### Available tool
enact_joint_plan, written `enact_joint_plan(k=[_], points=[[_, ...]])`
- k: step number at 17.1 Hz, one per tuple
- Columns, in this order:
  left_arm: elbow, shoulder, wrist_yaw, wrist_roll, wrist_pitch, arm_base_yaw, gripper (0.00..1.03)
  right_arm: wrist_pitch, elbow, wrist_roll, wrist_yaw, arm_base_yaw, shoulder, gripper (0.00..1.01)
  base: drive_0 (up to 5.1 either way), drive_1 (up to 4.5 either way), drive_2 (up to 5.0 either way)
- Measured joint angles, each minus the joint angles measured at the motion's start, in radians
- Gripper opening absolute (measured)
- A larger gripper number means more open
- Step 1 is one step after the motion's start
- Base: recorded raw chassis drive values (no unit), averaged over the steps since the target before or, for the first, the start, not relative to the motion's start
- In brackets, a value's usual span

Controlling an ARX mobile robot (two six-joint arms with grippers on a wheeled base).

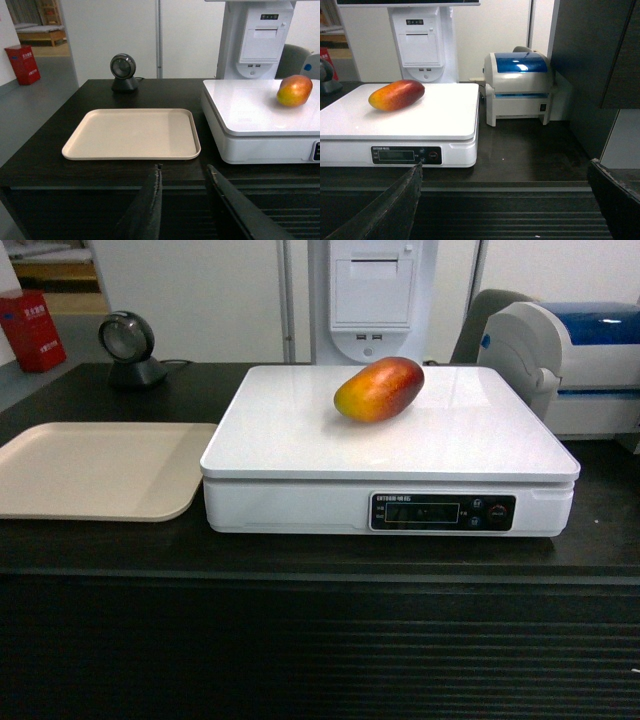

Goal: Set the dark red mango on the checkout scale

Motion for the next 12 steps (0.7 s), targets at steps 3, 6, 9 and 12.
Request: enact_joint_plan(k=[3, 6, 9, 12], points=[[0.000, 0.000, 0.000, 0.000, 0.000, 0.000, 0.61, 0.000, 0.000, 0.000, 0.000, 0.000, 0.000, 0.98, 0.0, 0.00, 0.0], [0.000, 0.000, 0.000, 0.000, 0.000, 0.000, 0.95, 0.000, 0.000, 0.000, 0.000, 0.000, 0.000, 0.98, 0.0, 0.00, 0.0], [0.000, 0.000, 0.000, 0.002, 0.000, 0.000, 0.98, 0.000, 0.000, 0.000, 0.000, 0.000, 0.000, 0.98, 0.0, 0.00, 0.0], [0.000, 0.000, 0.000, 0.002, 0.000, 0.000, 0.98, 0.000, 0.000, 0.000, 0.000, 0.000, 0.000, 0.98, 0.0, 0.00, 0.0]])
